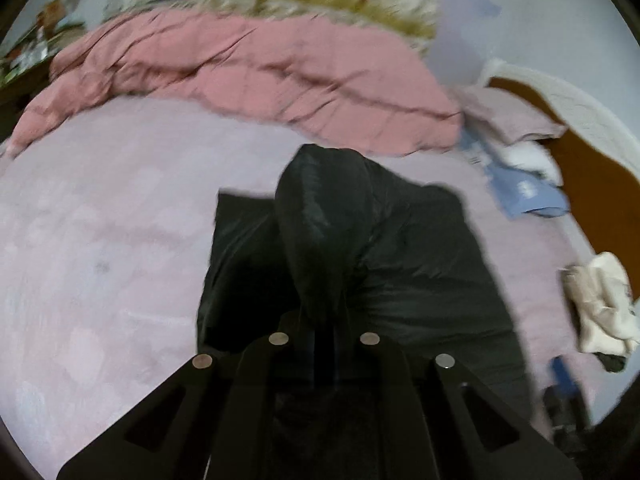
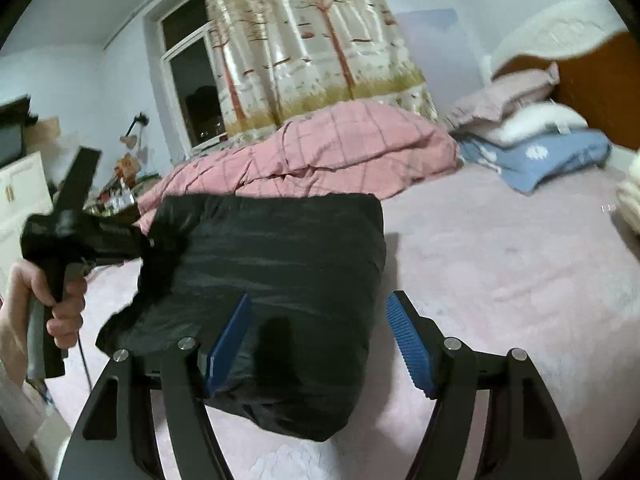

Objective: Fold large clothes

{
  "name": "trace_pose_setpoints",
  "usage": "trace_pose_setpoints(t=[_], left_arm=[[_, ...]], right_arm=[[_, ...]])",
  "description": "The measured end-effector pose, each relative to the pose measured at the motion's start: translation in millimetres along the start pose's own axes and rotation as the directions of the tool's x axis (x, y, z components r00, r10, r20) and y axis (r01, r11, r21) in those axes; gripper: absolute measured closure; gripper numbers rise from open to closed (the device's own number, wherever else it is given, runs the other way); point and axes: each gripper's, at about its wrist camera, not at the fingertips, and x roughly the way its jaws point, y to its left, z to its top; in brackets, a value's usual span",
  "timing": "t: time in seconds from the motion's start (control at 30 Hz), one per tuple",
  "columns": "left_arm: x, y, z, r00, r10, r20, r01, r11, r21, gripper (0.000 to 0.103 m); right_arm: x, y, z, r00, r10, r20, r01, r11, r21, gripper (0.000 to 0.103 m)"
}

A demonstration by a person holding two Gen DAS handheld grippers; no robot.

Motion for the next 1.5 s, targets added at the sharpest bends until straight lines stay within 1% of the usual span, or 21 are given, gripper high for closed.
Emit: trace_pose_setpoints(t=[0.13,0.2,0.27,0.3,0.4,0.43,0.5,0.57,0.63,0.67,0.7,0.73,0.8,0.87,0.93,0.97,1.03,1.1,1.17,1.27,1.5], left_arm=[[23.9,17.2,-15.2,0.998,0.061,0.014,-0.060,0.998,-0.017,0.097],[31.2,22.8,-19.9,0.999,0.052,0.006,-0.051,0.998,-0.027,0.097],[37.9,27.9,-20.1,0.998,0.057,0.015,-0.057,0.998,-0.030,0.095],[42.1,31.8,-20.4,0.998,0.057,0.016,-0.056,0.997,-0.045,0.095],[57.9,37.4,-21.5,0.999,0.030,-0.014,-0.031,0.996,-0.080,0.093],[61.9,37.9,-24.1,0.999,0.029,-0.017,-0.030,0.997,-0.078,0.093],[63.9,34.6,-28.2,0.999,0.036,-0.010,-0.036,0.998,-0.060,0.093],[64.9,30.1,-31.2,0.998,0.060,0.006,-0.059,0.998,-0.020,0.093],[68.2,31.3,-33.3,0.998,0.057,0.008,-0.057,0.998,-0.018,0.093],[69.5,33.2,-34.0,0.999,0.047,0.010,-0.046,0.999,-0.027,0.093],[70.2,34.9,-34.7,0.999,0.037,0.012,-0.037,0.999,-0.034,0.093],[71.0,36.4,-35.3,1.000,0.029,0.012,-0.028,0.999,-0.041,0.093],[72.3,38.6,-36.7,1.000,0.015,0.014,-0.014,0.999,-0.050,0.093],[73.2,41.3,-37.2,1.000,0.000,0.012,0.001,0.998,-0.058,0.093],[74.7,44.5,-37.7,1.000,-0.020,0.007,0.020,0.997,-0.074,0.093],[75.6,46.1,-37.7,1.000,-0.030,0.005,0.030,0.996,-0.082,0.093],[77.1,50.1,-38.1,0.999,-0.052,0.005,0.052,0.994,-0.096,0.091],[78.3,54.6,-38.8,0.997,-0.078,0.006,0.078,0.991,-0.113,0.090],[78.8,58.4,-40.5,0.995,-0.096,0.009,0.096,0.987,-0.130,0.089],[79.4,58.5,-43.2,0.995,-0.093,0.021,0.095,0.986,-0.138,0.089],[83.6,58.1,-42.9,0.996,-0.094,0.011,0.094,0.985,-0.146,0.089]], right_arm=[[17.1,5.0,1.2,0.997,0.062,-0.040,-0.062,0.998,0.008,0.031],[23.7,6.5,-4.6,0.994,0.093,-0.062,-0.092,0.996,0.017,0.031],[35.8,6.9,-11.3,0.989,0.088,-0.119,-0.088,0.996,0.008,0.032],[50.4,1.5,-18.4,0.977,0.091,-0.191,-0.086,0.996,0.034,0.032],[66.4,-18.0,-29.2,0.951,0.172,-0.258,-0.123,0.973,0.195,0.032],[67.3,-20.4,-28.9,0.950,0.172,-0.260,-0.120,0.971,0.206,0.032],[59.8,-11.3,-22.7,0.962,0.112,-0.249,-0.078,0.987,0.142,0.032],[44.8,2.0,-12.7,0.981,0.050,-0.185,-0.039,0.997,0.060,0.034],[28.4,15.9,9.3,0.995,0.028,-0.092,-0.029,0.999,-0.013,0.044],[27.0,19.7,19.3,0.995,0.051,-0.083,-0.053,0.998,-0.026,0.050],[32.0,23.6,31.7,0.989,0.103,-0.109,-0.106,0.994,-0.031,0.069],[41.6,25.6,44.3,0.979,0.147,-0.142,-0.151,0.988,-0.021,0.082],[64.8,29.2,64.6,0.969,0.153,-0.192,-0.157,0.988,-0.005,0.084],[85.5,32.2,75.7,0.961,0.157,-0.227,-0.160,0.987,0.005,0.089],[112.0,36.8,81.1,0.950,0.160,-0.269,-0.161,0.987,0.019,0.089],[125.5,38.7,79.4,0.944,0.136,-0.301,-0.139,0.990,0.012,0.089],[151.0,41.3,65.6,0.926,0.045,-0.374,-0.070,0.996,-0.053,0.090],[170.2,41.7,47.9,0.902,-0.042,-0.430,-0.002,0.995,-0.100,0.090],[175.7,37.5,35.6,0.893,-0.052,-0.448,0.012,0.996,-0.092,0.090],[185.1,33.4,26.4,0.885,-0.057,-0.463,0.016,0.996,-0.093,0.090],[207.5,18.6,14.1,0.869,-0.005,-0.495,-0.009,1.000,-0.027,0.093]])
